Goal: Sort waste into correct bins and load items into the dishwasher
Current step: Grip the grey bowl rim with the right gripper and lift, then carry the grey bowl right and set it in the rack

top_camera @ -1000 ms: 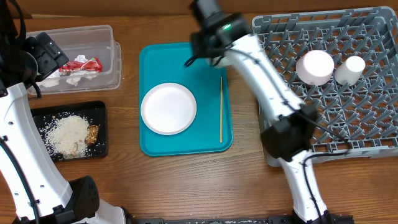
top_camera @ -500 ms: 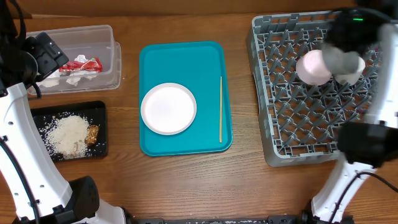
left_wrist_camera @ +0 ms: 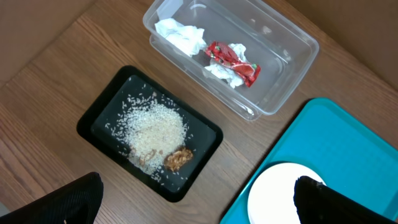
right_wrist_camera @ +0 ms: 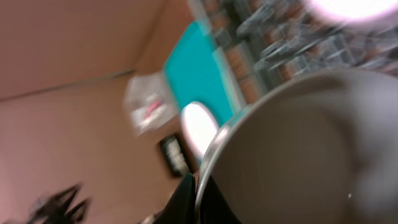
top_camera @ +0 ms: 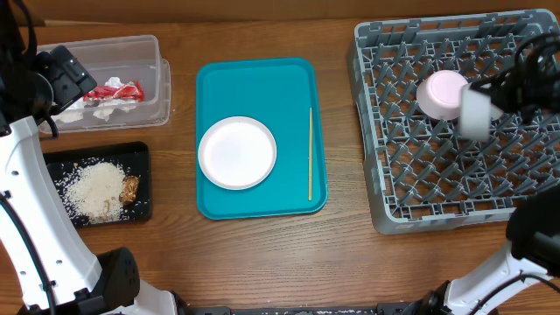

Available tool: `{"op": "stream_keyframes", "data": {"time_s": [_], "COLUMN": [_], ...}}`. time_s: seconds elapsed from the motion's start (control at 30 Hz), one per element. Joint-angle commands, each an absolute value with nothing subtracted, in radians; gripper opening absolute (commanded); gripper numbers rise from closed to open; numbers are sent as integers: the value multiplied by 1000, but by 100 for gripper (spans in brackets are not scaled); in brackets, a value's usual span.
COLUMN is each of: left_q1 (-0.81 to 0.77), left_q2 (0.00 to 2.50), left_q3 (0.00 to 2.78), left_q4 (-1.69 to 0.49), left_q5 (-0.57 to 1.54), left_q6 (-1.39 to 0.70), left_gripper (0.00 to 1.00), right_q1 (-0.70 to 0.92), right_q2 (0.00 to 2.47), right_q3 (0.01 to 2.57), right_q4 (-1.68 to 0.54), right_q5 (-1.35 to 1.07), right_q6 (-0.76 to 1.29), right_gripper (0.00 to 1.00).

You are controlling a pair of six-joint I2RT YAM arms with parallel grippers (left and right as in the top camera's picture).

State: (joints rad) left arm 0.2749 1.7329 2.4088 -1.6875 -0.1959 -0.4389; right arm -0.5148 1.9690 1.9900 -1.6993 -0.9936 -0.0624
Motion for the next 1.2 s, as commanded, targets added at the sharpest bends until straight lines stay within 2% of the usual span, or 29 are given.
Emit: {"op": "stream_keyframes", "data": {"time_s": [0.0, 0.2, 0.87, 1.17], "left_q1": [274, 274, 274, 274], "left_q2": [1739, 1739, 1739, 1739], "left_q3": [2406, 2406, 2406, 2406], "left_q4": [-1689, -1689, -1689, -1689], "left_q5": [-205, -205, -205, -205], "left_q6": [-449, -449, -449, -449], "left_gripper": [100, 100, 100, 100], "right_q1": [-568, -592, -588, -610], "right_q2": [1887, 1889, 1891, 1891], "right_q3": [1888, 1794, 1391, 1370], "right_q4": [-1694, -1670, -1344, -1269], "right_q5": [-1269, -1285, -1491, -1480], "right_q6": [-281, -428, -365, -342], "right_gripper": [4, 4, 4, 4]}}
